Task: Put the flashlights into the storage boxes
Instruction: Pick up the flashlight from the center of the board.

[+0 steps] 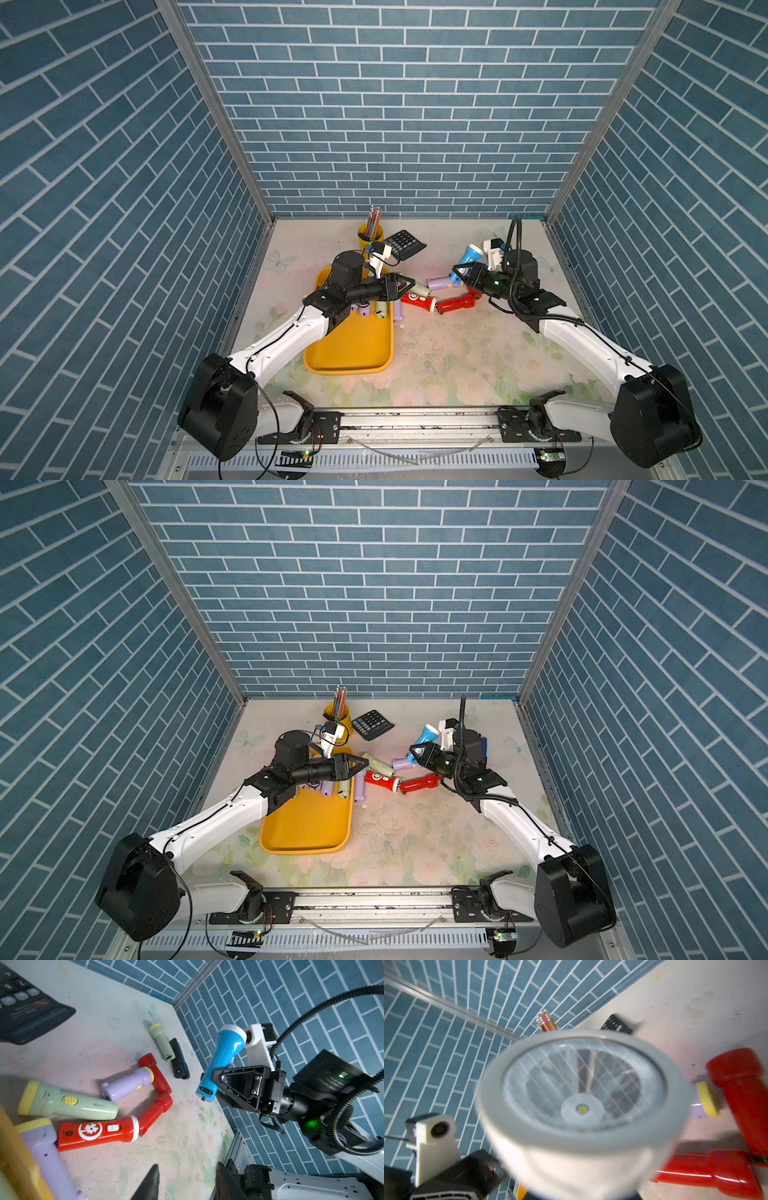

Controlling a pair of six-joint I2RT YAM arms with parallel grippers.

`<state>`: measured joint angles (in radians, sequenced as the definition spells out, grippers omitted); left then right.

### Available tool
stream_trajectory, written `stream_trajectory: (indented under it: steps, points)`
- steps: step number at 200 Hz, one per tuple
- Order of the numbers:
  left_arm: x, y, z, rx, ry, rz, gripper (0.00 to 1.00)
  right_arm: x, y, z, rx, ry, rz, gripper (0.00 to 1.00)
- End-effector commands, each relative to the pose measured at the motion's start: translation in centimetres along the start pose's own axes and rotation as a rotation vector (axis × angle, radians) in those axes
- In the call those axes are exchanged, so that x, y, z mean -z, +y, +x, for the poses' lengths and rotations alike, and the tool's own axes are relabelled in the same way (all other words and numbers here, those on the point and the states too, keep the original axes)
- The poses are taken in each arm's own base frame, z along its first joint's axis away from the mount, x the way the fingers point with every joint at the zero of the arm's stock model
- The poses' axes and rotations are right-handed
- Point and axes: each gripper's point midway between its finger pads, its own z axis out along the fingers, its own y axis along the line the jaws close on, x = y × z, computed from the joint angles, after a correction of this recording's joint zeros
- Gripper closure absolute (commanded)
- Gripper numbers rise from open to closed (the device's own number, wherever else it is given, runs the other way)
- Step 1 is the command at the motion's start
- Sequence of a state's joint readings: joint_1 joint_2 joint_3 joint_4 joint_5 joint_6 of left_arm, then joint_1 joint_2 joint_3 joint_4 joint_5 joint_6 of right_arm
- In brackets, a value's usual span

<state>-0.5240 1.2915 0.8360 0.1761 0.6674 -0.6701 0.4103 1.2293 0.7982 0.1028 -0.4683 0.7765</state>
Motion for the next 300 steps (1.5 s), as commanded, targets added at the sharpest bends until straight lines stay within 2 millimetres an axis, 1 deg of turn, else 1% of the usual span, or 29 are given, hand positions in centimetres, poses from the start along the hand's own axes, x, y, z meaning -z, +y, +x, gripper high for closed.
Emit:
stream_trajectory:
  steps: [1,20,50,78,109,120,139,158,199,216,240,268,300]
  points:
    - [0.3,-2.9,-0.9,-0.069,-0.051,0.127,0.53,0.7,4.1,1.2,0.249,0.040,-0.184,0.93]
    - [0.3,-3.8,-1.3,-0.094,-0.070,0.171,0.52,1.2,6.3,2.8,0.351,0.099,-0.304,0.94]
    - [0.3,-5.0,-1.4,-0.132,-0.074,0.226,0.52,2.0,8.6,4.8,0.479,0.163,-0.445,0.95]
    - [0.1,-6.3,-1.2,-0.180,-0.063,0.285,0.50,2.9,10.2,6.3,0.590,0.195,-0.546,0.97]
    - [-0.3,-7.5,-0.2,-0.248,-0.028,0.316,0.49,3.2,10.9,7.1,0.663,0.214,-0.577,0.97]
    - [-0.5,-7.6,0.2,-0.266,-0.010,0.308,0.48,3.1,11.0,7.2,0.663,0.220,-0.579,0.97]
    - [-0.8,-7.7,0.6,-0.278,0.011,0.309,0.48,3.3,11.8,7.9,0.678,0.245,-0.628,0.97]
    - [-1.0,-8.3,0.8,-0.289,0.015,0.341,0.48,3.5,12.2,8.5,0.694,0.263,-0.662,0.97]
    - [-1.2,-9.5,1.3,-0.312,0.030,0.391,0.48,3.7,12.6,9.0,0.706,0.281,-0.693,0.97]
    - [-1.3,-10.0,1.2,-0.319,0.029,0.408,0.48,3.8,12.7,9.4,0.715,0.291,-0.711,0.97]
    - [-1.4,-10.7,1.0,-0.314,0.020,0.438,0.48,3.6,12.4,9.8,0.722,0.307,-0.707,0.97]
    - [-1.3,-11.4,0.4,-0.298,-0.012,0.481,0.48,3.5,12.2,10.0,0.732,0.321,-0.702,0.97]
    - [-1.5,-11.8,0.3,-0.287,-0.022,0.508,0.46,3.1,12.1,10.2,0.737,0.336,-0.701,0.97]
